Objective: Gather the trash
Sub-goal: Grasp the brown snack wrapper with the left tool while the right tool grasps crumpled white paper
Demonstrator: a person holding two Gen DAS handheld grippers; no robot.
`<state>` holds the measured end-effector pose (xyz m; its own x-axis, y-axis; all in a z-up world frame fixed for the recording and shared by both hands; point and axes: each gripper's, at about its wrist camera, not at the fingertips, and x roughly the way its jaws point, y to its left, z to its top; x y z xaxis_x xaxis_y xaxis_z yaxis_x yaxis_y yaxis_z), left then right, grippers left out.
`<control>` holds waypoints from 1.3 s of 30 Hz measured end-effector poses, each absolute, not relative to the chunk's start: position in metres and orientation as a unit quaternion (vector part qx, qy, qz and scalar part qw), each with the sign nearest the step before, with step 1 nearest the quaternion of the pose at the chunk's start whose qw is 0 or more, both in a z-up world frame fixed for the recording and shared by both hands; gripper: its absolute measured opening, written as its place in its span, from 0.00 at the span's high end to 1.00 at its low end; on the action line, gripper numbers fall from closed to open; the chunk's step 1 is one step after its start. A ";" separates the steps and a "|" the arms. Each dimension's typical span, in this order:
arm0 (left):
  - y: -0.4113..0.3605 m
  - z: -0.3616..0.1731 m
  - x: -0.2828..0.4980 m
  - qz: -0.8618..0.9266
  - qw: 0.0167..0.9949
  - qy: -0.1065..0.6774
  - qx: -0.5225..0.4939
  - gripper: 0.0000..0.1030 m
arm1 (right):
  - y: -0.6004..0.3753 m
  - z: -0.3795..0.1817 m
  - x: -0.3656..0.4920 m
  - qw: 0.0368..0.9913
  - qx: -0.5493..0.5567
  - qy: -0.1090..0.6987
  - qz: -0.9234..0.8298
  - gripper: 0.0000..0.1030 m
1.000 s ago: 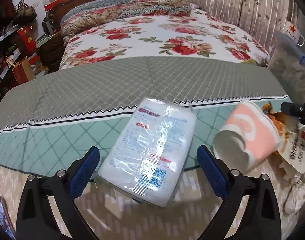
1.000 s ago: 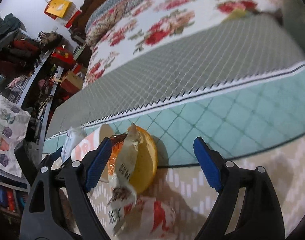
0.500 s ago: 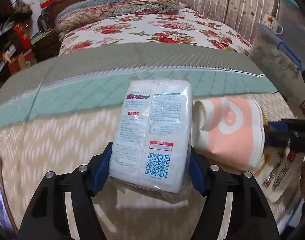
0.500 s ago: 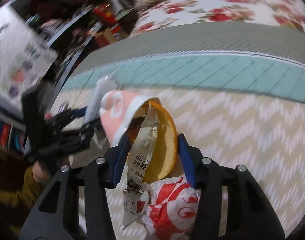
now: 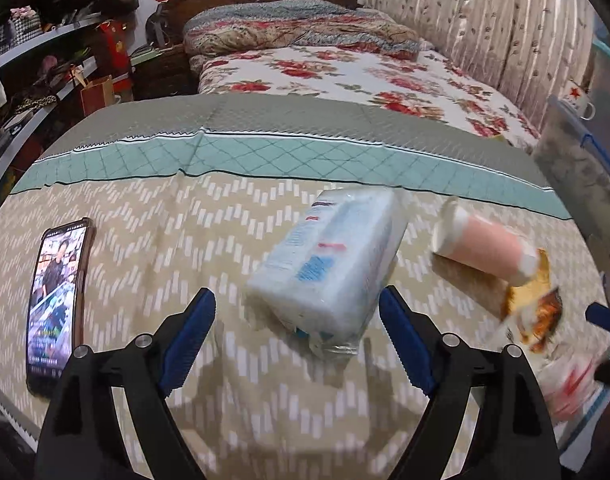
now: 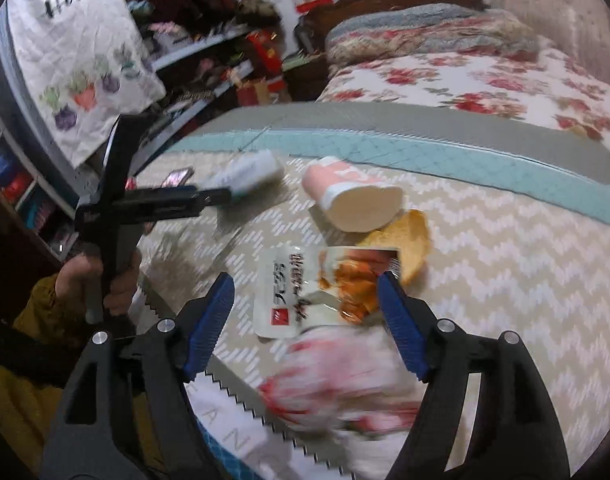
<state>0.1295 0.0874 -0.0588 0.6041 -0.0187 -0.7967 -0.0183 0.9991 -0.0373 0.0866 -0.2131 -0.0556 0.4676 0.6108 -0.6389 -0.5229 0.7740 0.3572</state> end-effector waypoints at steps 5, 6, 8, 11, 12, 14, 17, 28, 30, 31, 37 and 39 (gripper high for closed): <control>0.070 -0.055 0.118 -0.010 0.898 0.441 0.011 0.16 | -0.260 -0.052 0.072 0.874 0.124 0.374 0.284 0.28; 0.067 -0.054 0.118 -0.010 0.897 0.442 0.014 0.16 | -0.268 -0.052 0.072 0.876 0.137 0.373 0.274 0.28; 0.064 -0.050 0.117 -0.022 0.898 0.440 0.004 0.16 | -0.285 -0.056 0.073 0.876 0.163 0.377 0.251 0.28; 0.054 -0.038 0.111 -0.062 0.903 0.425 -0.006 0.16 | -0.301 -0.065 0.079 0.872 0.193 0.388 0.229 0.35; 0.049 -0.036 0.109 -0.078 0.902 0.424 -0.008 0.13 | -0.304 -0.067 0.078 0.870 0.198 0.391 0.229 0.35; 0.037 -0.037 0.106 -0.125 0.893 0.433 -0.020 0.12 | -0.306 -0.069 0.076 0.869 0.198 0.390 0.231 0.35; 0.016 -0.051 0.108 -0.176 0.871 0.457 -0.025 0.12 | -0.309 -0.074 0.076 0.868 0.198 0.394 0.227 0.35; -0.016 -0.070 0.112 -0.229 0.851 0.473 -0.024 0.12 | -0.299 -0.074 0.029 0.868 0.180 0.365 0.284 0.29; -0.014 -0.055 0.103 -0.250 0.857 0.450 -0.034 0.12 | -0.296 -0.077 0.016 0.869 0.167 0.367 0.286 0.25; -0.016 -0.051 0.101 -0.260 0.857 0.444 -0.035 0.12 | -0.294 -0.080 0.013 0.867 0.166 0.371 0.287 0.24; -0.053 -0.047 0.085 -0.272 0.862 0.424 0.046 0.12 | -0.267 -0.115 0.016 0.849 0.129 0.429 0.279 0.39; -0.053 -0.053 0.090 -0.259 0.862 0.433 0.052 0.12 | -0.260 -0.116 0.011 0.858 0.089 0.428 0.270 0.61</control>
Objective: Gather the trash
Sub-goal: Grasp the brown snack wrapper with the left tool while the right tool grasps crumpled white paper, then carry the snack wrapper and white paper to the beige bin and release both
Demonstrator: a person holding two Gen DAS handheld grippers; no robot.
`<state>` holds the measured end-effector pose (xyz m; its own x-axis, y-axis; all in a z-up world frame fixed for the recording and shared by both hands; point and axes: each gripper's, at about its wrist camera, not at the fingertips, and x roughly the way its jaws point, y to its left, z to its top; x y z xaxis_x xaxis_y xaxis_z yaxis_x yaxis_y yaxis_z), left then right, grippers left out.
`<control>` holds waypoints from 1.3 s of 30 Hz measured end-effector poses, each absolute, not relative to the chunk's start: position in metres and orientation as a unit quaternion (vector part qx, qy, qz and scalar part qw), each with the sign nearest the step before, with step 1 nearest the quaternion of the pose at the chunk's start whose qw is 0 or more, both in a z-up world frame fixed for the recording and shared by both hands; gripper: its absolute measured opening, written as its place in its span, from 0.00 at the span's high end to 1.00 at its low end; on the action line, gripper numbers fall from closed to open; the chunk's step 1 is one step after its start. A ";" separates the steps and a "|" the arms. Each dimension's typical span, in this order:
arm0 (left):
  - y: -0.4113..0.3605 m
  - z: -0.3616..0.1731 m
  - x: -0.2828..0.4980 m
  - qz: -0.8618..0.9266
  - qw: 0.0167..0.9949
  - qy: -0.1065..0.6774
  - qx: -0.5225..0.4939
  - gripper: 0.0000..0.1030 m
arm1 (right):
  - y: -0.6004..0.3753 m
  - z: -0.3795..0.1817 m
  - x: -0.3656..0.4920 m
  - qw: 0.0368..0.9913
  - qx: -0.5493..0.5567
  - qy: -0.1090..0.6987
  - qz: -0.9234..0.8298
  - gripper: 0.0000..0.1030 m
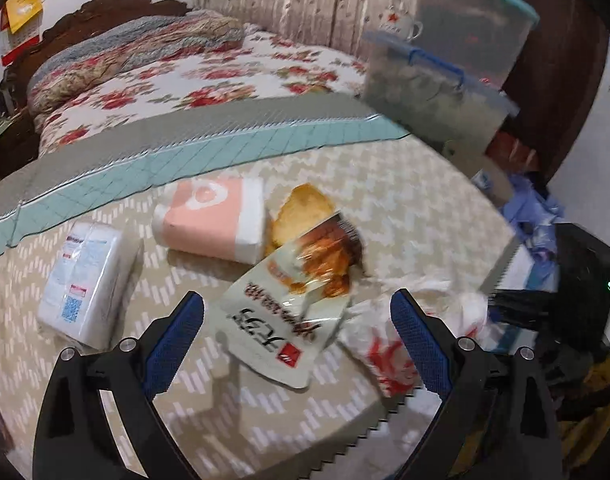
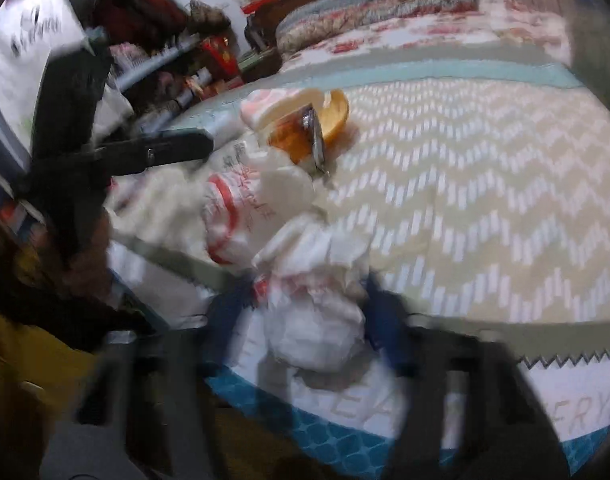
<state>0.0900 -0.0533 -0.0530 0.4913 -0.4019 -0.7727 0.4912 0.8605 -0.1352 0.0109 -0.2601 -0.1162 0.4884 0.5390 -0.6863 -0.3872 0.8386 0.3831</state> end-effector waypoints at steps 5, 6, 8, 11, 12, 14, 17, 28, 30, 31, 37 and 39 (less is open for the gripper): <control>-0.033 -0.073 0.118 -0.257 0.844 0.470 0.010 0.09 | -0.285 -0.112 0.011 0.869 0.111 0.415 0.243 0.62; -0.030 -0.076 0.122 -0.264 0.838 0.477 0.002 0.09 | -0.292 -0.112 0.012 0.870 0.124 0.414 0.236 0.62; -0.028 -0.081 0.132 -0.288 0.822 0.491 -0.018 0.09 | -0.299 -0.112 0.014 0.871 0.137 0.413 0.226 0.62; -0.030 -0.091 0.141 -0.310 0.804 0.506 -0.040 0.09 | -0.296 -0.113 0.020 0.871 0.141 0.414 0.223 0.62; -0.030 -0.091 0.141 -0.309 0.806 0.502 -0.045 0.10 | -0.292 -0.114 0.023 0.870 0.140 0.415 0.225 0.62; -0.031 -0.092 0.139 -0.311 0.805 0.503 -0.046 0.45 | -0.285 -0.114 0.027 0.870 0.136 0.414 0.230 0.62; -0.029 -0.095 0.134 -0.300 0.806 0.508 -0.053 0.73 | -0.274 -0.112 0.035 0.872 0.129 0.412 0.232 0.62; 0.041 -0.029 0.106 -0.273 0.847 0.431 -0.150 0.95 | -0.296 -0.103 0.053 0.888 0.164 0.379 0.200 0.62; 0.040 -0.016 0.106 -0.274 0.851 0.421 -0.152 0.95 | -0.303 -0.103 0.051 0.890 0.174 0.375 0.192 0.62; 0.037 -0.008 0.105 -0.277 0.854 0.414 -0.150 0.96 | -0.307 -0.103 0.050 0.890 0.177 0.374 0.190 0.62; 0.007 0.019 0.110 -0.302 0.856 0.400 -0.130 0.96 | -0.330 -0.101 0.044 0.894 0.199 0.361 0.173 0.62; -0.009 0.028 0.115 -0.316 0.853 0.398 -0.122 0.96 | -0.340 -0.099 0.042 0.898 0.206 0.351 0.165 0.62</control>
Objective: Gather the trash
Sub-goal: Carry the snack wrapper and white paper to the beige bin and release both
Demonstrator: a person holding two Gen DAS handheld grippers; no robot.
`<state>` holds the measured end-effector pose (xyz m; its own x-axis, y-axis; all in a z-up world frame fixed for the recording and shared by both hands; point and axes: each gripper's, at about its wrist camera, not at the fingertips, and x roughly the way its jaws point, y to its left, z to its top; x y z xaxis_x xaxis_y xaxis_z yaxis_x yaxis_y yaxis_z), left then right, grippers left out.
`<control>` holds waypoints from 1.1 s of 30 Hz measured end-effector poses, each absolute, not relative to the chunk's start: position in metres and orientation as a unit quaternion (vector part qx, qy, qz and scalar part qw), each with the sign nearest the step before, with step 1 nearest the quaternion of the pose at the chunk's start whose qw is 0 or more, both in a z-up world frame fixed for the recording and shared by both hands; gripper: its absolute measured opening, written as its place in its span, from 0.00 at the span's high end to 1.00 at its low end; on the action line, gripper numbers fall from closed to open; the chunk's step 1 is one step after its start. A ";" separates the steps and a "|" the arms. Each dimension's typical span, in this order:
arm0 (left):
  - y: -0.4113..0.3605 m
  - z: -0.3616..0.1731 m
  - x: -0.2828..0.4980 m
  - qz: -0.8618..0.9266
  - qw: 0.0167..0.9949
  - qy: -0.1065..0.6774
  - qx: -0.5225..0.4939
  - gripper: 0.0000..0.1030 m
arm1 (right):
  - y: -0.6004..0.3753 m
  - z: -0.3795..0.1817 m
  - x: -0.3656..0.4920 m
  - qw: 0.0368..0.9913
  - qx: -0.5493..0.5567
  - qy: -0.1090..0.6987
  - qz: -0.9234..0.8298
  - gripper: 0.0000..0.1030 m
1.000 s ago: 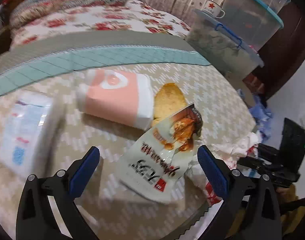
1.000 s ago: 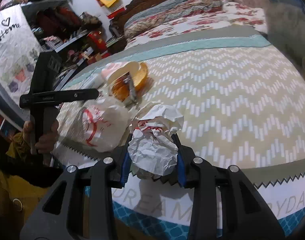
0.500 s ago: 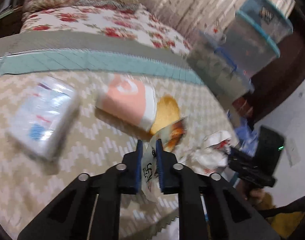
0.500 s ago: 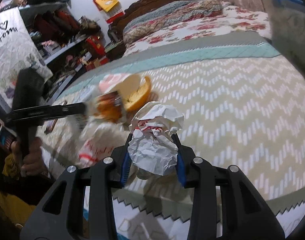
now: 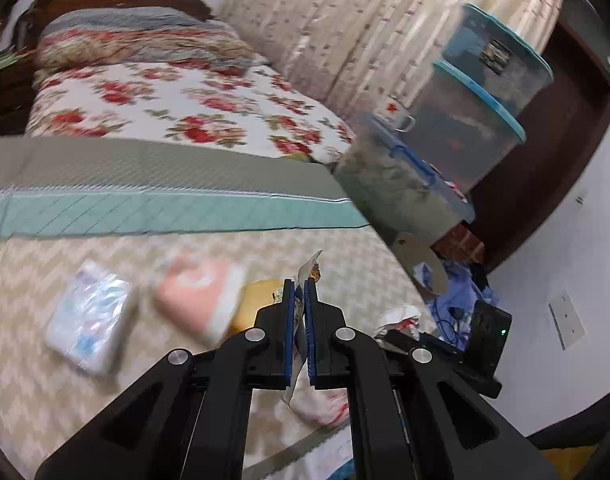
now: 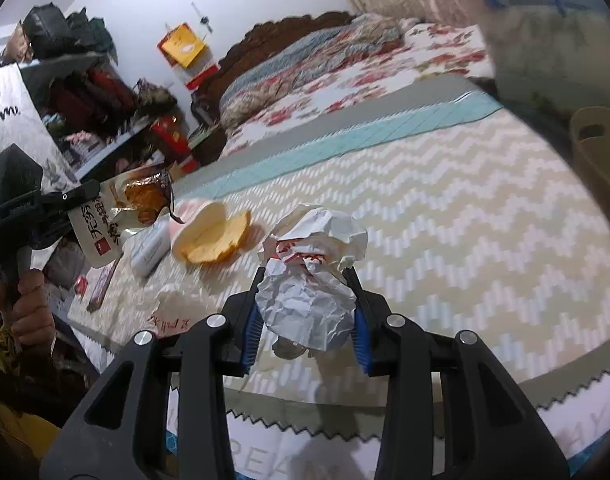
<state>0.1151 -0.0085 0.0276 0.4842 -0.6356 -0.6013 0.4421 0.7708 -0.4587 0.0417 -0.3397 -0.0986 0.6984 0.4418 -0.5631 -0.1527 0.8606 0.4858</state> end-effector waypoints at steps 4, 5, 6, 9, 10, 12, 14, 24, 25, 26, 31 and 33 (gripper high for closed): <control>-0.056 0.036 0.129 -0.347 0.842 0.399 -0.103 0.96 | -0.360 -0.098 0.038 0.904 0.216 0.340 0.146 0.62; -0.071 0.036 0.134 -0.356 0.838 0.402 -0.098 0.96 | -0.367 -0.099 0.036 0.905 0.220 0.338 0.139 0.62; -0.083 0.036 0.139 -0.364 0.833 0.405 -0.096 0.96 | -0.375 -0.100 0.035 0.906 0.223 0.334 0.130 0.62; -0.142 0.035 0.158 -0.403 0.808 0.423 -0.080 0.96 | -0.403 -0.097 0.028 0.915 0.229 0.318 0.099 0.62; -0.164 0.034 0.164 -0.414 0.800 0.428 -0.070 0.96 | -0.414 -0.096 0.026 0.917 0.231 0.312 0.088 0.62; -0.209 0.035 0.173 -0.436 0.787 0.434 -0.045 0.96 | -0.442 -0.093 0.023 0.922 0.237 0.300 0.057 0.62; -0.250 0.037 0.179 -0.454 0.777 0.436 -0.022 0.96 | -0.468 -0.092 0.022 0.925 0.242 0.292 0.028 0.62; -0.455 0.022 0.194 -0.504 0.746 0.429 0.072 0.93 | -0.587 -0.101 0.043 0.922 0.246 0.284 -0.097 0.55; -0.476 0.014 0.195 -0.497 0.752 0.425 0.082 0.75 | -0.595 -0.104 0.047 0.921 0.244 0.286 -0.105 0.42; -0.488 0.009 0.195 -0.491 0.756 0.424 0.088 0.43 | -0.602 -0.108 0.049 0.919 0.244 0.289 -0.115 0.25; -0.504 -0.012 0.194 -0.471 0.762 0.434 0.098 0.42 | -0.617 -0.116 0.032 0.912 0.279 0.263 -0.147 0.23; -0.488 -0.009 0.191 -0.471 0.763 0.432 0.092 0.42 | -0.618 -0.116 0.017 0.911 0.295 0.244 -0.152 0.23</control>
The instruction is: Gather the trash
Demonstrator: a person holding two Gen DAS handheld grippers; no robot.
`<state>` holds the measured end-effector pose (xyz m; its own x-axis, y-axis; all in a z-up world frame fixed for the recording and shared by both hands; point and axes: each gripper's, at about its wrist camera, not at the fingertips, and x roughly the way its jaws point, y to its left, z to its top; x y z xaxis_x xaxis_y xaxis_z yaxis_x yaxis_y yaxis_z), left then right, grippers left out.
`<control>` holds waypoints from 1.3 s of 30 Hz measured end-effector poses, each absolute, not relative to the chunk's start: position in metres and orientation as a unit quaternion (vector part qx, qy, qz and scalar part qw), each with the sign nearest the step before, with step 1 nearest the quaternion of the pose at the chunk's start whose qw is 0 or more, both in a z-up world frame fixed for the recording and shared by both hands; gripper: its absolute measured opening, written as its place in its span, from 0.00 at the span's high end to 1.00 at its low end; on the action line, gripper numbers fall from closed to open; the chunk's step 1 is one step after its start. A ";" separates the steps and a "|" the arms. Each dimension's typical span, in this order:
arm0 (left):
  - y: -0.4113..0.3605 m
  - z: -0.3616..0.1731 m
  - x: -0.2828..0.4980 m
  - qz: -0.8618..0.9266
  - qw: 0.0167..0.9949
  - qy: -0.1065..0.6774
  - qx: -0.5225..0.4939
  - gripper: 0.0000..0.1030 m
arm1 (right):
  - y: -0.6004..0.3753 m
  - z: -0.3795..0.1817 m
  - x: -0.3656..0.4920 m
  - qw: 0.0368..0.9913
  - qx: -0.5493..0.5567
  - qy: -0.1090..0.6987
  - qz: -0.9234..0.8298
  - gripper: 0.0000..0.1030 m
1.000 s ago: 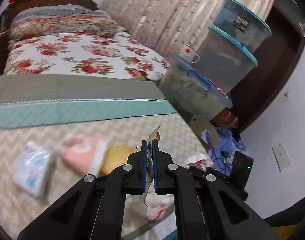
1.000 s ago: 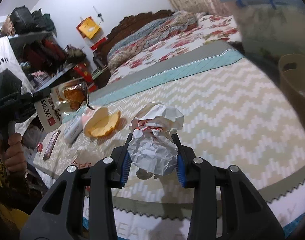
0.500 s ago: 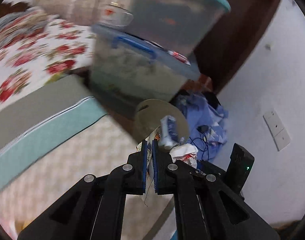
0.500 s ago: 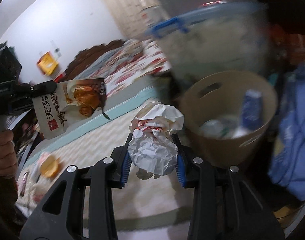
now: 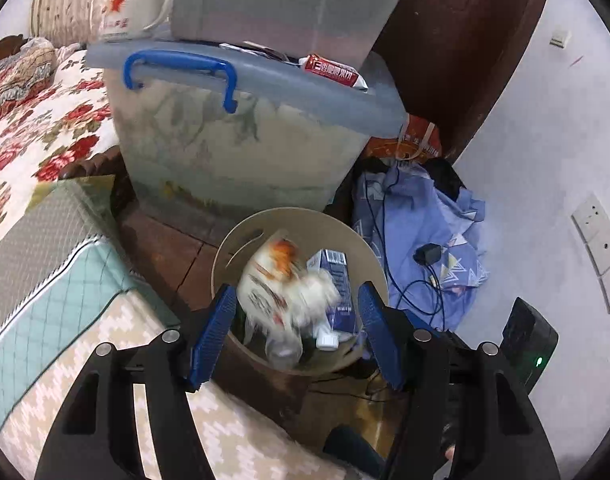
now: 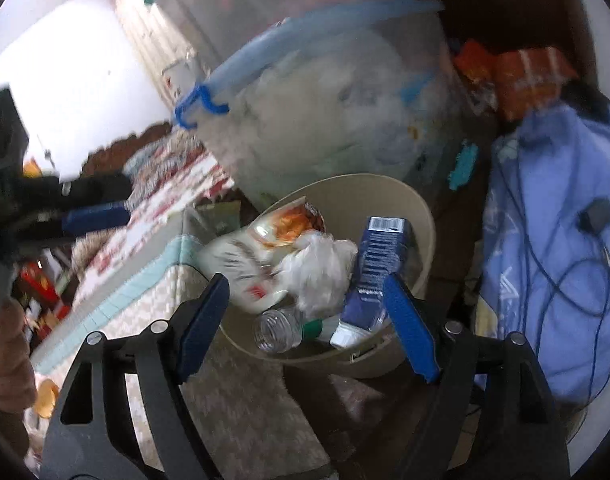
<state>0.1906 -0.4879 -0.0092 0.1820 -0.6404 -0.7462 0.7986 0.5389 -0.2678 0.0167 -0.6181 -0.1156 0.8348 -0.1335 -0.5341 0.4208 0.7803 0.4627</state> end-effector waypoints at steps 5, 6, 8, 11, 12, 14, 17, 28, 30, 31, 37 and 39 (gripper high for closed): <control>-0.430 0.013 0.175 -0.472 0.774 0.415 0.076 0.42 | -0.607 -0.118 -0.008 0.904 0.335 0.228 -0.139 0.24; -0.412 0.020 0.171 -0.473 0.776 0.411 0.070 0.42 | -0.603 -0.118 -0.010 0.902 0.342 0.228 -0.131 0.25; -0.380 0.035 0.163 -0.472 0.784 0.399 0.060 0.41 | -0.595 -0.116 -0.011 0.902 0.348 0.229 -0.115 0.28; -0.317 0.059 0.150 -0.455 0.808 0.370 0.047 0.40 | -0.575 -0.107 -0.008 0.905 0.347 0.230 -0.087 0.34; -0.297 0.064 0.146 -0.446 0.817 0.362 0.045 0.41 | -0.568 -0.105 -0.005 0.906 0.346 0.232 -0.073 0.35; -0.249 0.072 0.139 -0.413 0.840 0.349 0.044 0.40 | -0.552 -0.100 0.006 0.907 0.344 0.240 -0.046 0.40; -0.185 0.071 0.130 -0.351 0.869 0.345 0.046 0.37 | -0.529 -0.094 0.022 0.906 0.339 0.252 -0.007 0.42; -0.082 0.008 0.085 -0.295 0.862 0.413 0.001 0.17 | -0.389 -0.096 0.107 0.865 0.301 0.360 0.177 0.41; -0.086 -0.005 0.077 -0.294 0.860 0.416 0.021 0.13 | -0.358 -0.101 0.126 0.853 0.285 0.388 0.202 0.41; -0.088 -0.013 0.075 -0.294 0.858 0.420 0.027 0.13 | -0.346 -0.102 0.133 0.848 0.278 0.397 0.215 0.41; -0.088 -0.045 0.076 -0.301 0.841 0.450 0.008 0.13 | -0.289 -0.114 0.172 0.817 0.268 0.440 0.258 0.39; -0.087 -0.054 0.076 -0.301 0.836 0.459 0.003 0.13 | -0.276 -0.123 0.181 0.806 0.271 0.455 0.264 0.39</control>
